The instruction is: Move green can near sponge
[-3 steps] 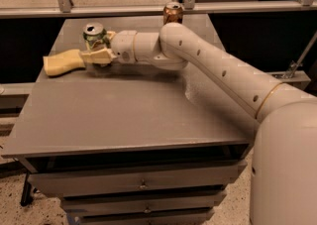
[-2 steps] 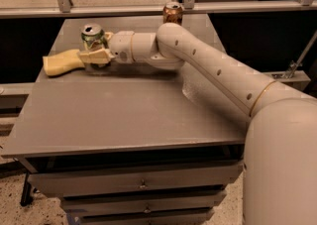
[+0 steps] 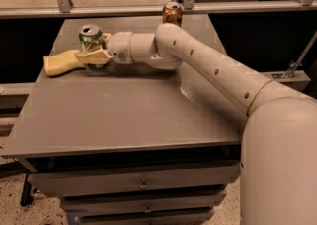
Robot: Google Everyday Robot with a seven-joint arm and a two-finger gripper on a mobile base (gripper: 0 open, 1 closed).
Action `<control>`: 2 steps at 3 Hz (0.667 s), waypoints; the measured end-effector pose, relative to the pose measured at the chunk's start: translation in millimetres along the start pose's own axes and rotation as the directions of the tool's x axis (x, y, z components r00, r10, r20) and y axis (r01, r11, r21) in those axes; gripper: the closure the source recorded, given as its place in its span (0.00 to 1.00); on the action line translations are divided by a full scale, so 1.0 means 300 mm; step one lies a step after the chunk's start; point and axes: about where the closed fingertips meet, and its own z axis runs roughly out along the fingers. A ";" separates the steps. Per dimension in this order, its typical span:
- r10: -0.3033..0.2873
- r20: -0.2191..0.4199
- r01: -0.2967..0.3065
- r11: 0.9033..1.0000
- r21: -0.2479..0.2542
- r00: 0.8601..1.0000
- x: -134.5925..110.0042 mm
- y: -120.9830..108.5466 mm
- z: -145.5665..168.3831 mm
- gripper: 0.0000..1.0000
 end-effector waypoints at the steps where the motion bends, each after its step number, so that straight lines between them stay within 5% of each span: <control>1: 0.018 -0.004 -0.018 1.000 -0.011 1.000 0.010 0.024 -0.004 0.14; 2: 0.033 -0.014 -0.033 0.999 -0.008 0.999 0.020 0.055 -0.036 0.00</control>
Offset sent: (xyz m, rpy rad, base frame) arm -0.0279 -0.0259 -0.0098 -0.0204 0.0550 -0.0123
